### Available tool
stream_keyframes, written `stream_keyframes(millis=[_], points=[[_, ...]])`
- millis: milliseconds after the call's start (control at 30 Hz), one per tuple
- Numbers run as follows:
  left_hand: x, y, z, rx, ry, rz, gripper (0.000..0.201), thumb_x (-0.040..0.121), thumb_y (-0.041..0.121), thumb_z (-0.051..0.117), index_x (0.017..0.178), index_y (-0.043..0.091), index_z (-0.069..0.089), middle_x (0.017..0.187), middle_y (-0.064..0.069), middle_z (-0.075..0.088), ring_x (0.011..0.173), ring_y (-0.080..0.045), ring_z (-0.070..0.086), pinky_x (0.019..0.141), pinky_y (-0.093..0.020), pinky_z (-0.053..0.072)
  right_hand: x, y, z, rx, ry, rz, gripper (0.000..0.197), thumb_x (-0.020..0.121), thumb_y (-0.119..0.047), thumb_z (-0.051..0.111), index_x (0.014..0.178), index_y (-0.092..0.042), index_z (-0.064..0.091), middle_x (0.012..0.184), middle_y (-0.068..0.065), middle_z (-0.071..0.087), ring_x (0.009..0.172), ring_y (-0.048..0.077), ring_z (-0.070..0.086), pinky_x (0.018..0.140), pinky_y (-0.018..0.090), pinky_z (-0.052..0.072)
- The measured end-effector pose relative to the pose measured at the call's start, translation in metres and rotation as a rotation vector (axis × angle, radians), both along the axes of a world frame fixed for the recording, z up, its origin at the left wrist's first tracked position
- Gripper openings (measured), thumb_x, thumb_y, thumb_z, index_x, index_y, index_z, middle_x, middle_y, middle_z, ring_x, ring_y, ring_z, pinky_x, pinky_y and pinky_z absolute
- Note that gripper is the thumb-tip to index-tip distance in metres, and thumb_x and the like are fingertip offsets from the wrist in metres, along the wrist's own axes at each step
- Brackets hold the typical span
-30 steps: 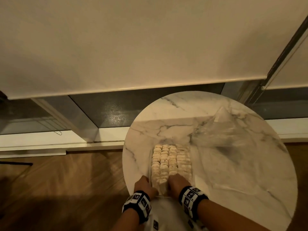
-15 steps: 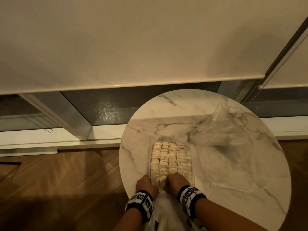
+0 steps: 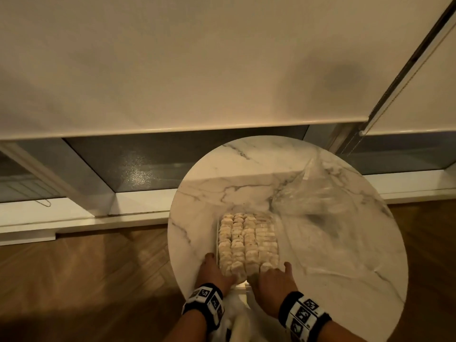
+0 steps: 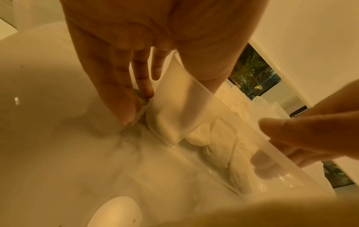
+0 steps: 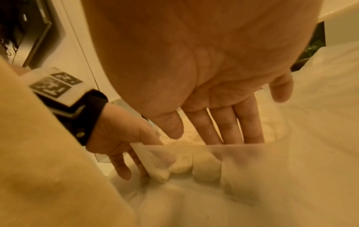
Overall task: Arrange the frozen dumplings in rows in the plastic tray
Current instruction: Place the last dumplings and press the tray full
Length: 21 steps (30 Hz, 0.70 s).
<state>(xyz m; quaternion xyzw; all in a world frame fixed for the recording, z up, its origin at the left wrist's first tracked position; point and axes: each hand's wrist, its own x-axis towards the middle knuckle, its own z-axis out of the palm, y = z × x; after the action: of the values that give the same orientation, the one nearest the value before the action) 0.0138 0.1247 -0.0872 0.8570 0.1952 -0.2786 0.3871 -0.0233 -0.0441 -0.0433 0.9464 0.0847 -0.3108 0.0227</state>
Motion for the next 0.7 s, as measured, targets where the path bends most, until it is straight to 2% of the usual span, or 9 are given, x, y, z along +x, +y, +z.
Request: stream_keyframes(millis=[67, 133, 267, 333, 433, 467, 533, 600, 700], points=[[0.002, 0.001, -0.001, 0.003, 0.000, -0.009, 0.087, 0.052, 0.055, 0.081, 0.122, 0.020, 0.044, 0.122, -0.006, 0.062, 0.109, -0.025, 0.062, 0.088, -0.033, 0.052, -0.008, 0.000, 0.001, -0.024, 0.015, -0.045, 0.050, 0.099, -0.050, 0.019, 0.125, -0.027, 0.055, 0.116, 0.005, 0.064, 0.109, 0.028, 0.060, 0.107, 0.067, 0.010], [0.002, 0.001, -0.002, -0.011, 0.004, 0.005, 0.090, 0.046, 0.062, 0.077, 0.120, 0.022, 0.045, 0.121, -0.004, 0.063, 0.107, -0.024, 0.063, 0.090, -0.035, 0.053, -0.014, 0.003, 0.005, -0.020, 0.035, -0.112, 0.062, 0.099, -0.059, 0.014, 0.130, -0.023, 0.056, 0.124, 0.006, 0.062, 0.116, 0.027, 0.057, 0.110, 0.066, 0.003], [0.003, 0.001, -0.001, -0.006, -0.031, -0.001, 0.086, 0.049, 0.059, 0.080, 0.119, 0.025, 0.044, 0.120, -0.003, 0.063, 0.107, -0.022, 0.063, 0.090, -0.035, 0.054, -0.016, 0.005, 0.011, 0.020, 0.074, -0.170, 0.069, 0.099, -0.062, 0.011, 0.133, -0.022, 0.056, 0.132, 0.005, 0.058, 0.125, 0.025, 0.051, 0.111, 0.067, -0.004], [0.002, 0.001, 0.000, 0.017, -0.051, -0.014, 0.095, 0.047, 0.059, 0.082, 0.126, 0.026, 0.040, 0.126, -0.004, 0.059, 0.113, -0.024, 0.061, 0.092, -0.035, 0.053, -0.015, 0.003, 0.006, 0.024, 0.080, -0.191, 0.072, 0.097, -0.064, 0.007, 0.131, -0.024, 0.057, 0.132, 0.004, 0.058, 0.125, 0.023, 0.051, 0.110, 0.068, -0.005], [0.001, 0.000, 0.005, 0.146, -0.125, -0.078, 0.114, 0.045, 0.067, 0.077, 0.140, 0.033, 0.025, 0.136, -0.007, 0.046, 0.123, -0.029, 0.051, 0.101, -0.042, 0.046, -0.014, 0.000, 0.000, 0.049, 0.076, -0.219, 0.077, 0.095, -0.066, 0.003, 0.133, -0.026, 0.056, 0.134, 0.003, 0.058, 0.126, 0.021, 0.051, 0.110, 0.067, -0.007], [0.001, -0.002, 0.007, 0.200, -0.169, -0.104, 0.116, 0.046, 0.068, 0.075, 0.143, 0.035, 0.021, 0.139, -0.005, 0.042, 0.126, -0.029, 0.046, 0.103, -0.044, 0.044, -0.014, -0.001, -0.003, 0.059, 0.058, -0.219, 0.086, 0.090, -0.069, -0.005, 0.132, -0.026, 0.056, 0.134, 0.002, 0.058, 0.126, 0.020, 0.051, 0.110, 0.067, -0.007], [0.001, -0.005, 0.011, 0.297, -0.264, -0.171, 0.112, 0.054, 0.067, 0.074, 0.146, 0.039, 0.017, 0.144, 0.000, 0.029, 0.133, -0.025, 0.032, 0.106, -0.045, 0.038, -0.015, -0.003, -0.009, 0.077, 0.016, -0.209, 0.115, 0.068, -0.076, -0.026, 0.132, -0.026, 0.056, 0.134, 0.000, 0.058, 0.126, 0.018, 0.051, 0.109, 0.066, -0.007], [0.002, -0.009, 0.014, 0.387, -0.337, -0.279, 0.105, 0.063, 0.065, 0.073, 0.147, 0.041, 0.015, 0.148, 0.002, 0.018, 0.137, -0.023, 0.021, 0.109, -0.044, 0.030, -0.015, -0.004, -0.014, 0.094, 0.005, -0.208, 0.128, 0.054, -0.075, -0.033, 0.132, -0.026, 0.055, 0.135, -0.001, 0.057, 0.127, 0.016, 0.051, 0.109, 0.066, -0.008], [0.003, -0.016, 0.016, 0.478, -0.379, -0.362, 0.098, 0.070, 0.063, 0.071, 0.147, 0.039, 0.017, 0.152, -0.002, 0.017, 0.138, -0.024, 0.019, 0.110, -0.041, 0.027, -0.017, -0.006, -0.017, 0.110, 0.003, -0.183, 0.122, 0.060, -0.076, -0.031, 0.129, -0.029, 0.057, 0.136, -0.004, 0.057, 0.130, 0.013, 0.049, 0.108, 0.067, -0.009]])
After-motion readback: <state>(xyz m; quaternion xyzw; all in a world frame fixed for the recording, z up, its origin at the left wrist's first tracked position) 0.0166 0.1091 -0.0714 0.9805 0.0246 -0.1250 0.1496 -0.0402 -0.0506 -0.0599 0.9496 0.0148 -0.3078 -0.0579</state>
